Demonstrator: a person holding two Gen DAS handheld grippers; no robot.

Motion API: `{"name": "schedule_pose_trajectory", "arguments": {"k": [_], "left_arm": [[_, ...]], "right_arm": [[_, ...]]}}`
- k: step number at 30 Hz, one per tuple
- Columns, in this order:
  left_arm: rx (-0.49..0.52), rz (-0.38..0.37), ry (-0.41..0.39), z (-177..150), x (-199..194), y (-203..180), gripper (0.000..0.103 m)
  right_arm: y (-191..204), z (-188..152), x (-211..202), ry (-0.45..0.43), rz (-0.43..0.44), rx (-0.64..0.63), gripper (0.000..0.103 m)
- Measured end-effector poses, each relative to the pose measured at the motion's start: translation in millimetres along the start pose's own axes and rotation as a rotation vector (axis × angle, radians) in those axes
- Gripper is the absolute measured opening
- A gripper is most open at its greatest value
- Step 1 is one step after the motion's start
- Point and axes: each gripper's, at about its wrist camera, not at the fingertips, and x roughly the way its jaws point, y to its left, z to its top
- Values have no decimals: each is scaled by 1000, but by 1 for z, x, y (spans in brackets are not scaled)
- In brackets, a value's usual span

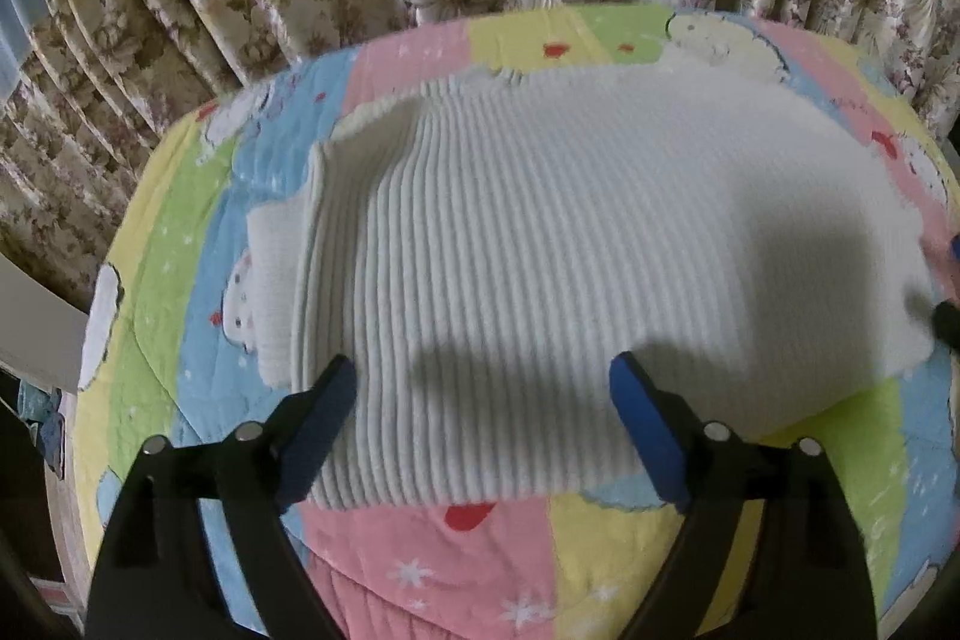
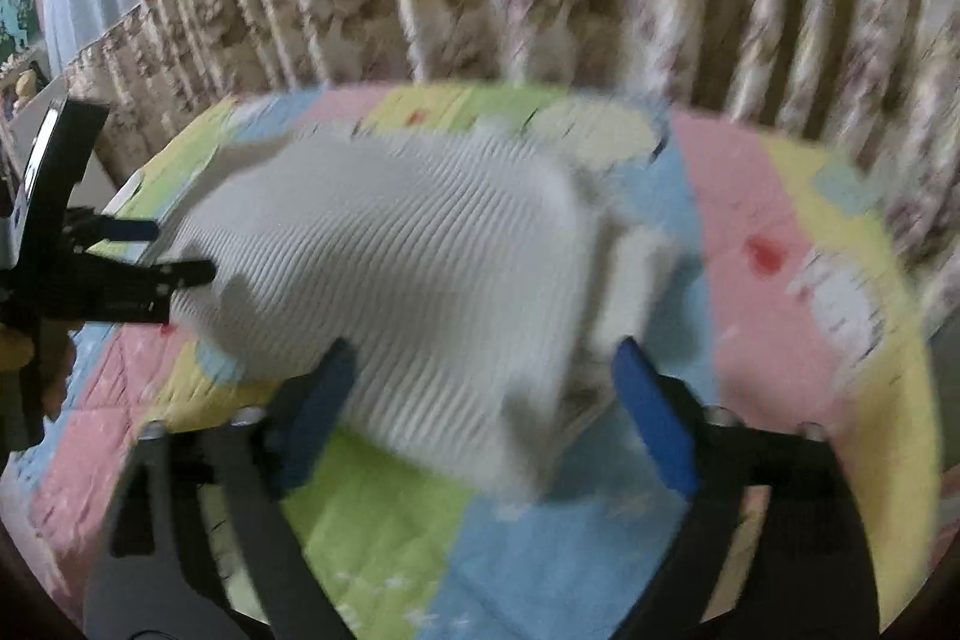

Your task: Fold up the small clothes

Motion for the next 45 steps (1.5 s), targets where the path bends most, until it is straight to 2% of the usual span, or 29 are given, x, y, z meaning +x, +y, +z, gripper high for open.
{"name": "schedule_pose_trajectory", "arguments": {"k": [3,8,14,19,24,27,31,36,39,40,42,44,45], "left_arm": [[1,-8,-4,11,0,-11,91],[-3,-29,35,20,16,-25,91],[-41,-24,55,26,31,-29,93],[-56,-13,55,24,34,-28,99],[-52,-14,53,22,34,-27,99],[-43,-7,51,22,34,-29,100],[-32,0,48,22,36,-31,101],[-33,-8,48,22,38,-30,102],[-32,-8,46,22,39,-29,102],[-31,-8,46,22,39,-30,102],[-29,-9,42,21,40,-29,102],[-23,-13,37,20,40,-29,102],[-20,-16,35,20,40,-28,102]], "right_arm": [[-22,8,9,-1,-37,35,100],[-48,1,40,37,5,149,100],[-63,-9,63,43,100,297,100],[-71,-18,77,61,188,413,100],[-58,-21,74,78,182,350,100],[-47,-23,73,101,226,337,99],[-30,-19,79,124,188,251,98],[-34,-7,89,128,216,272,98],[-36,-1,93,131,239,289,94],[-38,1,92,128,242,296,89],[-42,2,90,130,250,318,78],[-47,2,88,149,239,328,57],[-48,3,88,158,234,326,53]]}}
